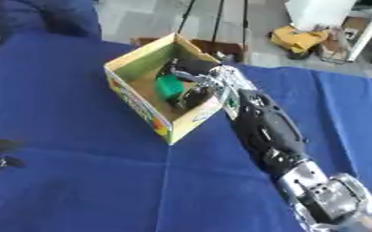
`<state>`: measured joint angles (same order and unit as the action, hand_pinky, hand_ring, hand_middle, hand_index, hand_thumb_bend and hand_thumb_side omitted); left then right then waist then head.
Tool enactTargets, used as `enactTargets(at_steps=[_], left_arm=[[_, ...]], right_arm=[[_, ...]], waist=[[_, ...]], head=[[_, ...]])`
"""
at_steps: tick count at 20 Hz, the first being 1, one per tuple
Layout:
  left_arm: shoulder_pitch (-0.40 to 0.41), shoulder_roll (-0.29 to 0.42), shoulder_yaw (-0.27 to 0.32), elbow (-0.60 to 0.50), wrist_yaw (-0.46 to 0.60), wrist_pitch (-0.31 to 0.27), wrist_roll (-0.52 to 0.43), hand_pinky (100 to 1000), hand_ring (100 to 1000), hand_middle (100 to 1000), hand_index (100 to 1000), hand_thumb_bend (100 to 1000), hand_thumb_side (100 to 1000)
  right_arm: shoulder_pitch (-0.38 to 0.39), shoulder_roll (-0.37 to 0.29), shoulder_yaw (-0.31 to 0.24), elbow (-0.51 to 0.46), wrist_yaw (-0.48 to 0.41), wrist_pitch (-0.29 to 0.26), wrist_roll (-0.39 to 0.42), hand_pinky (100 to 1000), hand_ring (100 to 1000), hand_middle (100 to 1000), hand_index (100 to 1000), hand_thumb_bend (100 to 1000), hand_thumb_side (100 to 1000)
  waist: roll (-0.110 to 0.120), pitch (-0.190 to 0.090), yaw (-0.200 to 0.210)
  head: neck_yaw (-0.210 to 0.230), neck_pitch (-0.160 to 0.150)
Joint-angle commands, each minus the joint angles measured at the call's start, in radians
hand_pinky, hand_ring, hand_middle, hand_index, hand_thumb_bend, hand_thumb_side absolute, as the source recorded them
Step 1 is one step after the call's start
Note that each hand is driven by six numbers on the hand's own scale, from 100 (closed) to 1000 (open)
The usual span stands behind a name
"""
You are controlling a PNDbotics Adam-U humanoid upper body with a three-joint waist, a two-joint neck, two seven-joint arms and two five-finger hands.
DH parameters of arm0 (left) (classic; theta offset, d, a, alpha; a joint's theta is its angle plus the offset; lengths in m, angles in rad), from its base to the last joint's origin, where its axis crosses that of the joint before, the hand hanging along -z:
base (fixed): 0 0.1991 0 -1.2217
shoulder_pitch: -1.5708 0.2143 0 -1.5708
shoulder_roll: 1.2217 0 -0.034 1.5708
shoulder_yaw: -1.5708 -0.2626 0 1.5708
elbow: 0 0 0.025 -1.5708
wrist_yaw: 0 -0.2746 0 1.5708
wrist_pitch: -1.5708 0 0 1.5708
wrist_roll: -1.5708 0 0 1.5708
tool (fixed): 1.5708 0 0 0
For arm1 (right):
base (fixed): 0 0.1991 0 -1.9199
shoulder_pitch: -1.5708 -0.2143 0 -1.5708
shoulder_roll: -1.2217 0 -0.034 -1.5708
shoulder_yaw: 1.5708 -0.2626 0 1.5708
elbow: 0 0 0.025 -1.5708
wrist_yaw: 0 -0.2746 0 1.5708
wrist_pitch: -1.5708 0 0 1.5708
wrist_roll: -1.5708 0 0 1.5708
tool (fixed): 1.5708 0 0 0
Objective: Pick up objects on the table and place them in the box.
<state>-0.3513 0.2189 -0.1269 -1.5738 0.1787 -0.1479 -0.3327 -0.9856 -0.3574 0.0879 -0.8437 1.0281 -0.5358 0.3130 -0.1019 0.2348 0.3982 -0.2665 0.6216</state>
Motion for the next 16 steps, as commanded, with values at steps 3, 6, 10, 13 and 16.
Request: enactTargets(at_steps=[3, 6, 10, 13, 16], left_arm=[[-0.013, 0.003, 0.001, -0.019, -0.002, 0.003, 0.002, 615, 800, 594, 632, 415, 1000], [-0.012, 0.003, 0.001, -0.018, -0.002, 0.003, 0.003, 615, 800, 593, 632, 416, 1000], [-0.012, 0.003, 0.002, -0.018, -0.002, 0.004, 0.003, 615, 800, 593, 632, 416, 1000], [-0.011, 0.003, 0.002, -0.018, -0.002, 0.004, 0.004, 616, 800, 592, 632, 415, 1000], [-0.01, 0.004, 0.003, -0.017, -0.001, 0.004, 0.004, 615, 799, 592, 631, 416, 1000]], right_arm=[[-0.015, -0.016, -0.001, -0.018, 0.014, -0.021, -0.02, 662, 732, 852, 902, 100, 406], [-0.011, -0.016, 0.0, -0.022, 0.011, -0.026, -0.032, 669, 753, 885, 915, 100, 476], [-0.01, -0.017, 0.001, -0.029, 0.007, -0.033, -0.044, 673, 764, 908, 922, 184, 512], [-0.009, -0.019, 0.002, -0.037, -0.001, -0.039, -0.05, 675, 768, 919, 920, 267, 539], [-0.007, -0.022, 0.004, -0.046, -0.012, -0.046, -0.049, 679, 774, 930, 927, 337, 547]], waist=[[0.005, -0.016, -0.008], [0.005, -0.018, -0.015], [0.006, -0.02, -0.021], [0.007, -0.022, -0.023], [0.007, -0.024, -0.027]], head=[[0.001, -0.014], [0.001, -0.015], [0.002, -0.016], [0.002, -0.017], [0.003, -0.018]])
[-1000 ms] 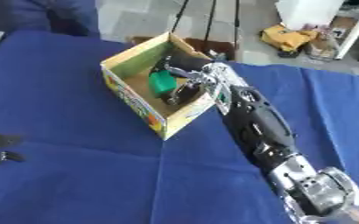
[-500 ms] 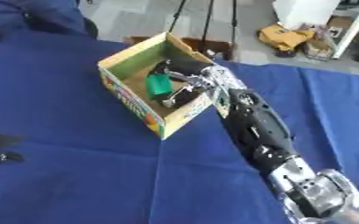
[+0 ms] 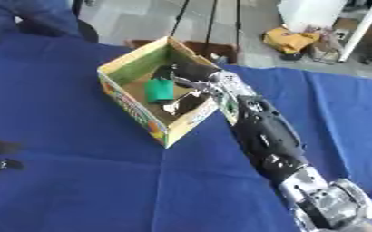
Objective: Pick up objects on the table and place them in the box.
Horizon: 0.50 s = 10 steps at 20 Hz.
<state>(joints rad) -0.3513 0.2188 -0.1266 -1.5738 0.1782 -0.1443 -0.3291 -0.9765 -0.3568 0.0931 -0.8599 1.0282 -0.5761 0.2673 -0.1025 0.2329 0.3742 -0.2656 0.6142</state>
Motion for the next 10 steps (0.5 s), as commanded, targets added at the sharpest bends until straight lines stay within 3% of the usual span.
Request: enactTargets(at_steps=[1, 10], left_arm=[[-0.01, 0.004, 0.003, -0.017, -0.001, 0.001, 0.001, 616, 799, 592, 632, 416, 1000], [-0.008, 0.004, 0.004, -0.017, 0.0, 0.002, 0.002, 616, 798, 591, 631, 418, 1000]], right_arm=[[-0.016, -0.023, 0.0, -0.034, -0.015, -0.008, -0.002, 681, 775, 933, 932, 365, 550], [-0.013, -0.029, 0.004, -0.055, -0.018, -0.012, 0.017, 689, 786, 945, 942, 408, 567]], waist=[[0.008, -0.023, -0.005], [0.007, -0.028, -0.015]], head=[[0.002, -0.011], [0.004, -0.014]])
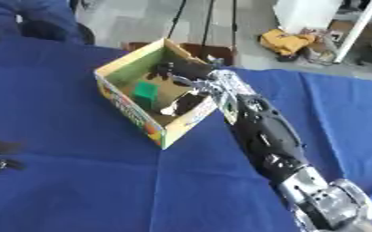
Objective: Pick up objects on the table and place them in the box.
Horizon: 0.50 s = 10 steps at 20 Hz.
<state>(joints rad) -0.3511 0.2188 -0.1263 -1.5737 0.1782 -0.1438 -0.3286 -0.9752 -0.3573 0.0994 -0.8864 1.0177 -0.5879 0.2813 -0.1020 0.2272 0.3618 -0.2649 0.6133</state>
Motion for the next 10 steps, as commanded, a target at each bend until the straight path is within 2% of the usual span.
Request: enactTargets(at_steps=[1, 2, 3, 5, 6, 10], left_arm=[[-0.008, 0.004, 0.004, -0.017, 0.0, 0.002, 0.002, 616, 798, 590, 631, 418, 1000], [-0.008, 0.004, 0.005, -0.017, 0.0, 0.002, 0.003, 616, 798, 590, 631, 419, 1000], [-0.007, 0.004, 0.006, -0.017, 0.0, 0.002, 0.004, 616, 798, 590, 631, 419, 1000], [-0.003, 0.005, 0.009, -0.016, 0.0, 0.002, 0.006, 616, 798, 590, 631, 420, 1000], [-0.001, 0.005, 0.011, -0.015, 0.0, 0.002, 0.008, 616, 797, 590, 631, 422, 1000], [0.01, 0.008, 0.02, -0.013, -0.001, 0.003, 0.018, 616, 797, 589, 631, 425, 1000]], right_arm=[[-0.014, -0.029, -0.002, -0.032, -0.01, -0.001, 0.003, 689, 786, 945, 941, 405, 565], [-0.013, -0.031, -0.001, -0.038, -0.014, -0.002, 0.002, 690, 786, 946, 941, 371, 592], [-0.012, -0.034, -0.001, -0.046, -0.021, -0.004, 0.001, 689, 785, 943, 941, 384, 547], [-0.007, -0.045, 0.001, -0.073, -0.047, -0.01, -0.007, 687, 776, 928, 935, 342, 522], [-0.003, -0.051, 0.002, -0.089, -0.07, -0.011, -0.011, 686, 762, 905, 929, 294, 489], [0.031, -0.101, 0.007, -0.187, -0.234, 0.0, -0.021, 685, 736, 864, 919, 204, 404]], waist=[[0.006, -0.023, -0.004], [0.006, -0.024, -0.006], [0.007, -0.025, -0.008], [0.008, -0.028, -0.019], [0.009, -0.031, -0.026], [0.012, -0.041, -0.067]], head=[[0.005, -0.013], [0.006, -0.013], [0.009, -0.013], [0.016, -0.012], [0.021, -0.011], [0.048, -0.006]])
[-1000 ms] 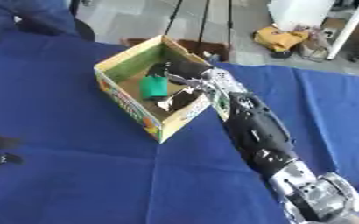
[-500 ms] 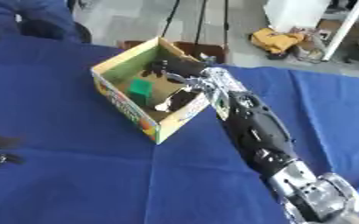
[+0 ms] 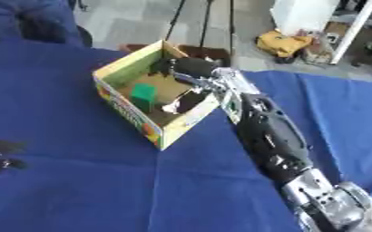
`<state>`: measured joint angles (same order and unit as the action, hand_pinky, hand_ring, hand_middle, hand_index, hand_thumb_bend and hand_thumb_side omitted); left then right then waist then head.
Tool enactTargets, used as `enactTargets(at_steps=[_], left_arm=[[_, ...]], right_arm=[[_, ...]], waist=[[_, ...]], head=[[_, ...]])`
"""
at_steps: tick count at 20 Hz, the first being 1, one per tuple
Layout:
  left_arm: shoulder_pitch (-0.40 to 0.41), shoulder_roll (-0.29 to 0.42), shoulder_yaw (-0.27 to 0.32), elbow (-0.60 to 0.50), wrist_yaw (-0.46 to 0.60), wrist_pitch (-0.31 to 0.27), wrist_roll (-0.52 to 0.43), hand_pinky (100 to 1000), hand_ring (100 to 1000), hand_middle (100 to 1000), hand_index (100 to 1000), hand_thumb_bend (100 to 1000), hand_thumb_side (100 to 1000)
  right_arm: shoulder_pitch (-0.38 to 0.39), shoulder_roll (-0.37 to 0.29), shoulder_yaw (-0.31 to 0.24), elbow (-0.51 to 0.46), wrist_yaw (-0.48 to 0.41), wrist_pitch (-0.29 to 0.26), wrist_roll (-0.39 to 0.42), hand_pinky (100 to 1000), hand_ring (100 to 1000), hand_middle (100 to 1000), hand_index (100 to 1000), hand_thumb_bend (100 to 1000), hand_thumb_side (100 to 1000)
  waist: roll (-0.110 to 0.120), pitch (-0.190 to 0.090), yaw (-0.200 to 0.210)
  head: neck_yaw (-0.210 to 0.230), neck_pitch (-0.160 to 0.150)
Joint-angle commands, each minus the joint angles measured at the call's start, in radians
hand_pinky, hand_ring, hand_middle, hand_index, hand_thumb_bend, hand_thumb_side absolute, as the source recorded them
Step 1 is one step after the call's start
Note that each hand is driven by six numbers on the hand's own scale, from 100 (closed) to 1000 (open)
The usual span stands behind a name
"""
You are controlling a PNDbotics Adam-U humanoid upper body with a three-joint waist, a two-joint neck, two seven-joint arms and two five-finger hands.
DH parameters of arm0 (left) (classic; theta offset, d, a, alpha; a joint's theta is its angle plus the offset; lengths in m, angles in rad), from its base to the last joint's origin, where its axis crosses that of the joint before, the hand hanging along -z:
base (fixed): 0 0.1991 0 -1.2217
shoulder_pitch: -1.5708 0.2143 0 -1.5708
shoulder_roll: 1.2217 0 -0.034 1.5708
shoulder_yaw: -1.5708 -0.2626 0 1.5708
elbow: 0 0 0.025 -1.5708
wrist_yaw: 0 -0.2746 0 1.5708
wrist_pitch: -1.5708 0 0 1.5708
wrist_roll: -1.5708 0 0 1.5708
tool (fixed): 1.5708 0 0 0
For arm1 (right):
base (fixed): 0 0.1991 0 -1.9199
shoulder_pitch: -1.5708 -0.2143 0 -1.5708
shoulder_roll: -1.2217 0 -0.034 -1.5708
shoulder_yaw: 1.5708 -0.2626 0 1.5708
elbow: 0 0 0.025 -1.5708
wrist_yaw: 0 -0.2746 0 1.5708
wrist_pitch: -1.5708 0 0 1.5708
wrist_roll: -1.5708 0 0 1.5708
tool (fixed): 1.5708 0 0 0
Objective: Pick up objects on the table and place them in the box.
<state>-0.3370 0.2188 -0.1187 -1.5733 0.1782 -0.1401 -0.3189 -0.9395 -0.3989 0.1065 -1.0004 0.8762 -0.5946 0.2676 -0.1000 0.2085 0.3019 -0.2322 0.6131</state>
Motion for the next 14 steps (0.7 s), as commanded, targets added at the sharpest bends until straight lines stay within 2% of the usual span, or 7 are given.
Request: enactTargets(at_steps=[1, 6, 8, 14], left_arm=[[-0.002, 0.009, 0.015, -0.013, 0.0, -0.001, 0.011, 616, 797, 589, 631, 426, 1000], [0.01, 0.016, 0.029, -0.013, -0.001, -0.002, 0.024, 616, 797, 589, 630, 427, 1000], [0.013, 0.018, 0.035, -0.013, -0.002, -0.003, 0.03, 615, 797, 589, 630, 428, 1000], [0.026, 0.023, 0.05, -0.013, -0.005, -0.005, 0.046, 615, 797, 589, 630, 428, 1000]], right_arm=[[0.009, -0.075, -0.002, -0.108, -0.139, 0.018, -0.007, 685, 731, 859, 919, 193, 395], [0.114, -0.151, -0.025, -0.308, -0.406, 0.099, -0.002, 684, 697, 818, 915, 107, 341], [0.168, -0.177, -0.044, -0.39, -0.509, 0.141, -0.007, 684, 682, 802, 912, 100, 338], [0.346, -0.198, -0.114, -0.577, -0.812, 0.222, 0.009, 695, 645, 772, 903, 100, 398]], waist=[[0.011, -0.024, -0.018], [0.017, -0.028, -0.078], [0.019, -0.028, -0.097], [0.028, -0.026, -0.153]], head=[[0.021, -0.005], [0.05, -0.003], [0.06, -0.003], [0.083, -0.002]])
